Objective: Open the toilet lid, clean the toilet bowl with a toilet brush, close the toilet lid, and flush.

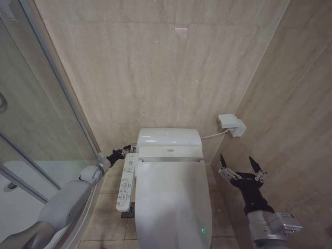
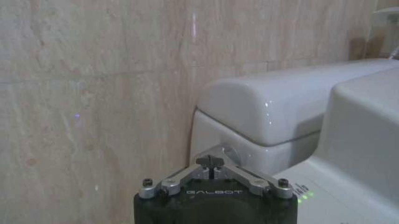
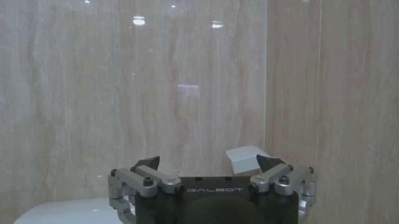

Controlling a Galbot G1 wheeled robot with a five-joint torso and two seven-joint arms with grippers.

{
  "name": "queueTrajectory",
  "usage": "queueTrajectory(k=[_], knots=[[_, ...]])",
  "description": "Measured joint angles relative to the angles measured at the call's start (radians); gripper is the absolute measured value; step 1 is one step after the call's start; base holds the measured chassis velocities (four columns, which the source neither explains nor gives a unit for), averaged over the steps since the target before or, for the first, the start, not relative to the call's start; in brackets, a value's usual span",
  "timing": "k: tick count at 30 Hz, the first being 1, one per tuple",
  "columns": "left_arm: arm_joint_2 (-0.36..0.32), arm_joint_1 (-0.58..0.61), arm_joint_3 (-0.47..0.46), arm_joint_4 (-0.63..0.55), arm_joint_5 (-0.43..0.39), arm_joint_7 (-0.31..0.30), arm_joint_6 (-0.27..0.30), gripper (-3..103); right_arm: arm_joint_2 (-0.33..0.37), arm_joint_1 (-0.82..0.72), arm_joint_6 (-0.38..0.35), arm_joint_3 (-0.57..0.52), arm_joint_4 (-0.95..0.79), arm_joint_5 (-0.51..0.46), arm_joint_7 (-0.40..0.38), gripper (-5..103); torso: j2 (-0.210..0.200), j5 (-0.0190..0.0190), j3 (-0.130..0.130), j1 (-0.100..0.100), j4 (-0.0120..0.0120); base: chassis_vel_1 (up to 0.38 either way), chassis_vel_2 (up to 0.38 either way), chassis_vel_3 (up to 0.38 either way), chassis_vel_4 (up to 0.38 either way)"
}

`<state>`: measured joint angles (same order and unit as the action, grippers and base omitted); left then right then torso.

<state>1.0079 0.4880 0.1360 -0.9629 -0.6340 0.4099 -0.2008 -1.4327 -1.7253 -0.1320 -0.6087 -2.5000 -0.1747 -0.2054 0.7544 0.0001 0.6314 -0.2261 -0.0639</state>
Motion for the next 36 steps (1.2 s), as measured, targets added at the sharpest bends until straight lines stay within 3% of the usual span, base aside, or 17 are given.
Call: queueTrajectory(k=[27, 36], knots=[[0.005, -0.048, 0.023, 0.094, 0.017, 0.155, -0.010, 0, 0.000, 0.000, 0.000, 0.000, 0.000, 0.000, 0.000, 100, 0.000, 0.0001, 0.000, 0.000, 0.0004, 0.000, 0.000, 0.000, 0.000], [0.019, -0.061, 0.035, 0.117, 0.027, 0.174, -0.015, 0, 0.000, 0.000, 0.000, 0.000, 0.000, 0.000, 0.000, 100, 0.000, 0.0000, 0.000, 0.000, 0.0003, 0.000, 0.000, 0.000, 0.000]])
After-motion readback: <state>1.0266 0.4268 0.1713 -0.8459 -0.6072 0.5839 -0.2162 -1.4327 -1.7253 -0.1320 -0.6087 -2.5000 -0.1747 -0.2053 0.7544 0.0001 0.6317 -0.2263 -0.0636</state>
